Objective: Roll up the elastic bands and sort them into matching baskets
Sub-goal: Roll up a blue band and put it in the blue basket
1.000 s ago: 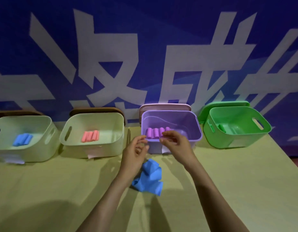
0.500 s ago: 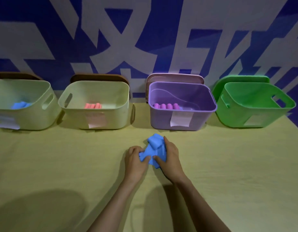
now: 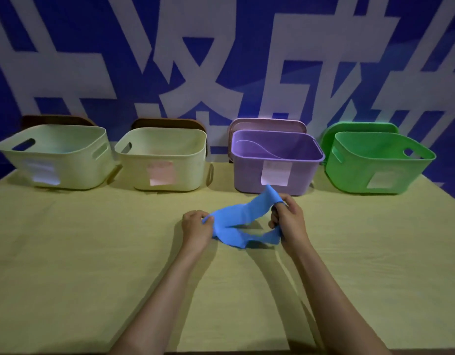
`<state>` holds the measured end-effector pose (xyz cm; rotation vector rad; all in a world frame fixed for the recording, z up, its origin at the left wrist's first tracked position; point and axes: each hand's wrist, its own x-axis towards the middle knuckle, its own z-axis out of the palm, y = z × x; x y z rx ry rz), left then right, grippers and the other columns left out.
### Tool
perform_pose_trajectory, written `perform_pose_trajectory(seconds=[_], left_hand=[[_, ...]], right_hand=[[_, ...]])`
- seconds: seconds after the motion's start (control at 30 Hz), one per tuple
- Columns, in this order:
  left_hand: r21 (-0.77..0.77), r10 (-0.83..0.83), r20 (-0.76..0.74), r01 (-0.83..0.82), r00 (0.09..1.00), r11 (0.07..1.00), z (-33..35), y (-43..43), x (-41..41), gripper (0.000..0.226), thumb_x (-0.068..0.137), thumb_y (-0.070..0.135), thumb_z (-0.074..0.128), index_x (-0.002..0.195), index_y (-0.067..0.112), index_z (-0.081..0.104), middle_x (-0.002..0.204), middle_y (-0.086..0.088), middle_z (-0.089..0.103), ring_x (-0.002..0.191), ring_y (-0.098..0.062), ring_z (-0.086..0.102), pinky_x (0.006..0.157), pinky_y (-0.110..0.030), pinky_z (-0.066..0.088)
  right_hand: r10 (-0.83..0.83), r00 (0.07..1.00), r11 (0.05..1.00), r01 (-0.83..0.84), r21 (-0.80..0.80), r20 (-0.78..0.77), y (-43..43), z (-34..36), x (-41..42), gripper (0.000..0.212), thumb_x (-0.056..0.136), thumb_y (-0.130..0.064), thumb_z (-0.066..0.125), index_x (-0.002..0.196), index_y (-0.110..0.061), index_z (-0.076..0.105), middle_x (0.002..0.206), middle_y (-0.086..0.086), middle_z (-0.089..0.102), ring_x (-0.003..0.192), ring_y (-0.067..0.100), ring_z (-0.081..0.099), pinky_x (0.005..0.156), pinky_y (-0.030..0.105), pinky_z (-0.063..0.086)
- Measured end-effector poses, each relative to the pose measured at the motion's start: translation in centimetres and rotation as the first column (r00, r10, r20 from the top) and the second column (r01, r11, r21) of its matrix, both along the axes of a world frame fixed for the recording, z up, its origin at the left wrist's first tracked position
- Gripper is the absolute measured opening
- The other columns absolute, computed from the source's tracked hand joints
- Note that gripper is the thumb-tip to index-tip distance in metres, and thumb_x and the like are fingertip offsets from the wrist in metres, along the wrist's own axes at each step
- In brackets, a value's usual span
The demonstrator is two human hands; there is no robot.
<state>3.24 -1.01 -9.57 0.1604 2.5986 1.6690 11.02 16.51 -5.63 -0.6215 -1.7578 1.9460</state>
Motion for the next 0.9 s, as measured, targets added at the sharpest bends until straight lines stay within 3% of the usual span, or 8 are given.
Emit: perform_pose_trajectory(seconds=[0.13,0.2,0.33,0.43,0.57,0.63,0.7,0.9], left_hand=[[0.086,-0.129,-0.035,0.132,0.991,0.988,4.4,0.6,1.9,0.053,0.082,-0.004,0.054,0.131,0.015,0.044,0.136,0.001,0.036,0.123,-0.012,0.041,0.084,-0.009,0.037],[0.237,-0.343,-0.056,0.346,0.938,0.908,7.4,1.2,2.9,0.049,0.084,0.005,0.064,0.126,0.025,0.048,0.132,0.008,0.047,0.121,-0.003,0.043,0.081,-0.004,0.038],[0.410,-0.583,-0.039,0.545,0.812,0.731,11.6,1.3,4.1,0.026,0.089,0.006,0.061,0.113,0.015,0.058,0.111,-0.001,0.065,0.104,-0.010,0.060,0.094,-0.022,0.046],[0.557,-0.624,-0.072,0.550,0.778,0.622,13.6,0.9,4.5,0.015,0.096,0.010,0.050,0.107,0.012,0.060,0.098,-0.003,0.065,0.090,-0.015,0.060,0.080,-0.025,0.048],[0.775,-0.720,-0.012,0.462,0.693,0.432,16.2,0.7,4.7,0.046,0.095,0.046,0.046,0.117,0.007,0.059,0.095,-0.009,0.065,0.078,-0.022,0.061,0.066,-0.031,0.054],[0.748,-0.749,-0.026,0.510,0.662,0.425,17.2,0.4,4.8,0.055,0.084,0.055,0.059,0.115,0.010,0.059,0.087,-0.004,0.061,0.065,-0.017,0.054,0.062,-0.028,0.050],[0.672,-0.773,-0.064,0.600,0.632,0.435,17.6,-0.2,4.8,0.060,0.070,0.038,0.080,0.118,0.012,0.056,0.089,-0.002,0.056,0.062,-0.012,0.048,0.061,-0.024,0.046],[0.519,-0.701,-0.103,0.639,0.706,0.568,18.6,-2.0,4.3,0.069,0.068,-0.004,0.076,0.128,0.014,0.048,0.106,-0.006,0.063,0.088,-0.013,0.063,0.075,-0.021,0.051]], right_hand=[[0.159,0.987,0.976,-0.156,0.154,-0.006,-0.9,5.2,1.0,0.017,0.092,-0.006,0.048,0.085,-0.015,0.060,0.056,-0.003,0.040,0.048,0.011,0.033,0.048,0.023,0.033],[0.272,0.962,0.936,-0.261,0.235,-0.013,-1.8,7.7,1.4,0.018,0.093,-0.005,0.047,0.092,-0.013,0.063,0.061,-0.001,0.044,0.050,0.009,0.038,0.049,0.020,0.035],[0.318,0.943,0.890,-0.263,0.372,-0.095,-2.1,11.8,2.0,0.024,0.094,-0.006,0.047,0.086,-0.021,0.065,0.064,-0.010,0.057,0.061,0.007,0.050,0.058,0.018,0.041],[0.284,0.947,0.883,-0.195,0.427,-0.154,-1.5,14.3,2.0,0.023,0.091,-0.005,0.051,0.087,-0.023,0.063,0.073,-0.007,0.059,0.069,0.010,0.051,0.068,0.023,0.040],[0.199,0.969,0.873,-0.108,0.476,-0.144,-1.1,17.3,1.8,0.020,0.087,-0.005,0.052,0.084,-0.023,0.060,0.080,-0.001,0.061,0.075,0.012,0.054,0.066,0.026,0.039],[0.173,0.973,0.863,-0.074,0.500,-0.155,-1.0,18.6,1.6,0.020,0.085,-0.004,0.052,0.081,-0.023,0.058,0.075,0.000,0.060,0.071,0.013,0.053,0.064,0.027,0.038],[0.132,0.977,0.852,-0.025,0.522,-0.169,-0.7,19.6,1.6,0.022,0.083,-0.002,0.052,0.078,-0.023,0.057,0.072,0.000,0.059,0.064,0.012,0.051,0.064,0.027,0.039],[0.075,0.984,0.772,0.044,0.634,-0.159,1.3,20.9,2.3,0.016,0.084,0.002,0.057,0.088,-0.012,0.062,0.077,0.002,0.061,0.061,0.009,0.050,0.055,0.017,0.041]])
